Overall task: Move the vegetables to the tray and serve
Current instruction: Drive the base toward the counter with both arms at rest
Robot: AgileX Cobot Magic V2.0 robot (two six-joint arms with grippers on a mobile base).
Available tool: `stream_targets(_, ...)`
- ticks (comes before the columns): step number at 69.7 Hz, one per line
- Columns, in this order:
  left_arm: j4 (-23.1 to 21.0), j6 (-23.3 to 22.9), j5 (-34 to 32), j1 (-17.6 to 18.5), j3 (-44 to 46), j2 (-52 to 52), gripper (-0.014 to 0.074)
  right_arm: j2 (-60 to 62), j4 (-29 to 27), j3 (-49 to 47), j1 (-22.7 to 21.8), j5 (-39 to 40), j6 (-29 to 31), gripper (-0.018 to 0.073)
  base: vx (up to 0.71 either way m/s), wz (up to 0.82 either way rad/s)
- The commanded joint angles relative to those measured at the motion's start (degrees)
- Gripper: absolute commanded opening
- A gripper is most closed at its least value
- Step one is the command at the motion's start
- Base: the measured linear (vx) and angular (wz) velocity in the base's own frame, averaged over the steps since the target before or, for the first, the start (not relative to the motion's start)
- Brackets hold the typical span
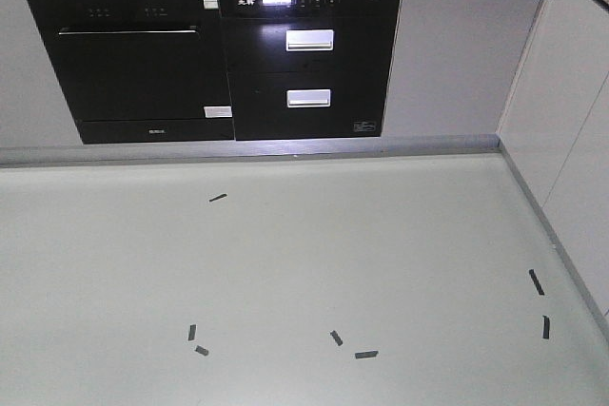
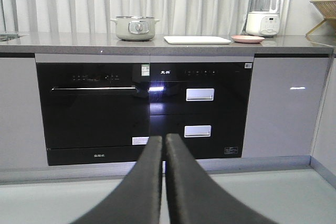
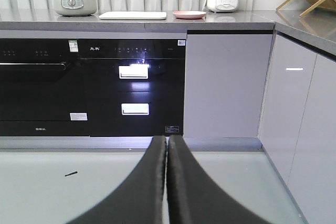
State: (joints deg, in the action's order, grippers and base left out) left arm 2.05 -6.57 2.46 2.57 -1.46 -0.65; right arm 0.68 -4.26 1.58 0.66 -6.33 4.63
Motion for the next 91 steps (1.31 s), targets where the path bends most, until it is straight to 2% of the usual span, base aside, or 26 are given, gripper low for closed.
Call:
stream_targets(1,-0.4,-0.2,-4.4,-0.2,-1.6,-0.9,-0.0006,0.4,0.1,0.9,-0.1,4.1,0.1,-0.0006,0.00,0.00)
stream_targets(91,-0.4,-0.2,-4.4,-0.2,-1.6,-0.9,-0.0006,0.4,0.1,0.9,-0.1,4.2,0.1,-0.0006,0.00,0.00)
